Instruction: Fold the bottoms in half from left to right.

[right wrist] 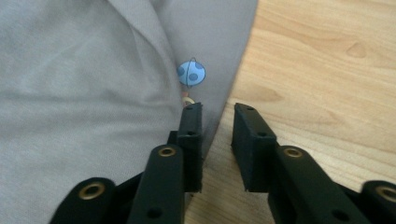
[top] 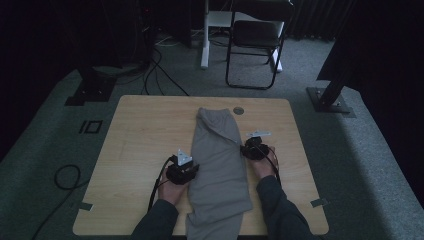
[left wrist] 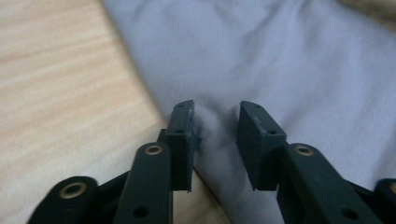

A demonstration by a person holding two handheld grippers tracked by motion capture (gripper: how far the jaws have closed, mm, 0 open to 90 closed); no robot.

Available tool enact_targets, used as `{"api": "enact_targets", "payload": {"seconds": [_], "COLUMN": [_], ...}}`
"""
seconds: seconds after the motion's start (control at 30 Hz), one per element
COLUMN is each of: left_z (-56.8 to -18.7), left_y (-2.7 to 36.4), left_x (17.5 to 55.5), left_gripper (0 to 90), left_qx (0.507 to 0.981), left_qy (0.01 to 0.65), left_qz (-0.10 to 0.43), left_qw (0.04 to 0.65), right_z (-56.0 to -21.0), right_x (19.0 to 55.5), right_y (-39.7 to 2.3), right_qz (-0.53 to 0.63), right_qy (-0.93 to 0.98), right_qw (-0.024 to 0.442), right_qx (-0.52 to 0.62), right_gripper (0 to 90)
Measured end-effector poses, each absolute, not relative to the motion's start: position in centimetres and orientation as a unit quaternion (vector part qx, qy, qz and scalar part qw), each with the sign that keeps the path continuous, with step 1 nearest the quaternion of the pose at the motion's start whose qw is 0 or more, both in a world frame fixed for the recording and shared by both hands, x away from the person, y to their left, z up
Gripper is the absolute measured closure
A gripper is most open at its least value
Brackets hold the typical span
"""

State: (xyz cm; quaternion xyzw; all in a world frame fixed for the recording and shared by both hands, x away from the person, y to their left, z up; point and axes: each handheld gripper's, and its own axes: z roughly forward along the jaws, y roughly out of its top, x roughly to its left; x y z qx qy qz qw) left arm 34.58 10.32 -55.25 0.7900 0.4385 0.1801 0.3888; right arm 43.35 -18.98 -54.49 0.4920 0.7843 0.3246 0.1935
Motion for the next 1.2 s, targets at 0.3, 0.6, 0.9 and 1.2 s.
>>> {"api": "enact_targets", "payload": {"seconds": [0.3,0.6,0.9,1.2], "left_z": [-54.1,-54.0,-54.7,-55.5], "left_y": [9.3,7.8,7.4,7.4], "left_x": [38.6,39.7,40.0,40.8], "left_gripper": [62.6,61.0,60.0,61.4], "left_qx": [0.781,0.782,0.787,0.793], "left_qy": [0.448,0.440,0.442,0.448], "left_qz": [0.189,0.193,0.195,0.192], "left_qw": [0.392,0.398,0.384,0.365], "right_z": [-52.8,-52.9,-54.7,-54.6], "right_x": [44.2,45.6,45.9,46.0], "right_y": [-16.1,-15.5,-18.7,-18.5], "right_qz": [0.373,0.357,0.327,0.317], "right_qy": [0.794,0.791,0.757,0.758], "right_qw": [0.199,0.200,0.196,0.201], "right_qx": [0.437,0.454,0.530,0.534], "right_gripper": [56.8,89.7,89.5,67.9]}}
